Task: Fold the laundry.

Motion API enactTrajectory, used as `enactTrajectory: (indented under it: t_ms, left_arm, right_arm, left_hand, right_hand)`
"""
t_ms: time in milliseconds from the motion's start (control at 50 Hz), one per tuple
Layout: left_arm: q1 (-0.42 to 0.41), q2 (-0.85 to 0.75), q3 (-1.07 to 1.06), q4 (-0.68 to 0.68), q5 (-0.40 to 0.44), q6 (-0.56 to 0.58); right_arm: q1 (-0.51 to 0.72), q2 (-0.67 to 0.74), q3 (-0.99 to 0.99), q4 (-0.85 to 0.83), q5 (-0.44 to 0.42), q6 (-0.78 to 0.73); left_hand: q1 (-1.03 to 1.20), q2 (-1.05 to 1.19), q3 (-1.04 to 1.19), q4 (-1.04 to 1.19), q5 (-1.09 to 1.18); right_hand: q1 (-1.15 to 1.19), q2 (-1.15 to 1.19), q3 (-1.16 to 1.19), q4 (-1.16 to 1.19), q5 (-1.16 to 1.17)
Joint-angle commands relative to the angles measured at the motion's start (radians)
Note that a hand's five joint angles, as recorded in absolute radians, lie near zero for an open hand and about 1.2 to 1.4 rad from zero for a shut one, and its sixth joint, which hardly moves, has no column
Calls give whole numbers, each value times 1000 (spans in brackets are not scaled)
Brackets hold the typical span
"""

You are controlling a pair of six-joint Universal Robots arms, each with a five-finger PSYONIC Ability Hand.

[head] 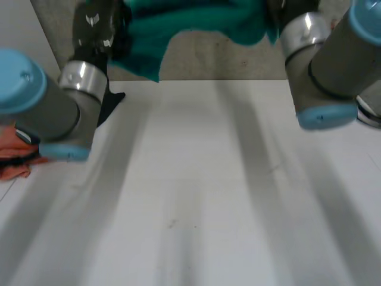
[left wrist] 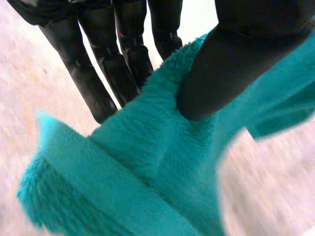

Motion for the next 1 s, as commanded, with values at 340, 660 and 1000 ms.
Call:
enactTrajectory:
  t_ms: [340,660,1000]
  left_arm:
    - [-100,103,-538,-386,-5,474]
    - [32,116,-256,-434,18,307]
    - [121,-280,107,-688,158,302]
  right_arm:
    - [-48,-26,580,301,-77,-22]
    - [-50,-126,745,192,-109,-25]
    - [-80,-127,771,184,-116,-25]
  left_hand:
    - [-370,-417,-410,-418,-368]
    - [-964,-1010,-1004,-1011,-962]
    - [-843,-890,-883,-891,-841]
  right_hand:
    - [449,219,216,205,253]
    - [449,219,216,205,253]
    - [449,219,216,205,253]
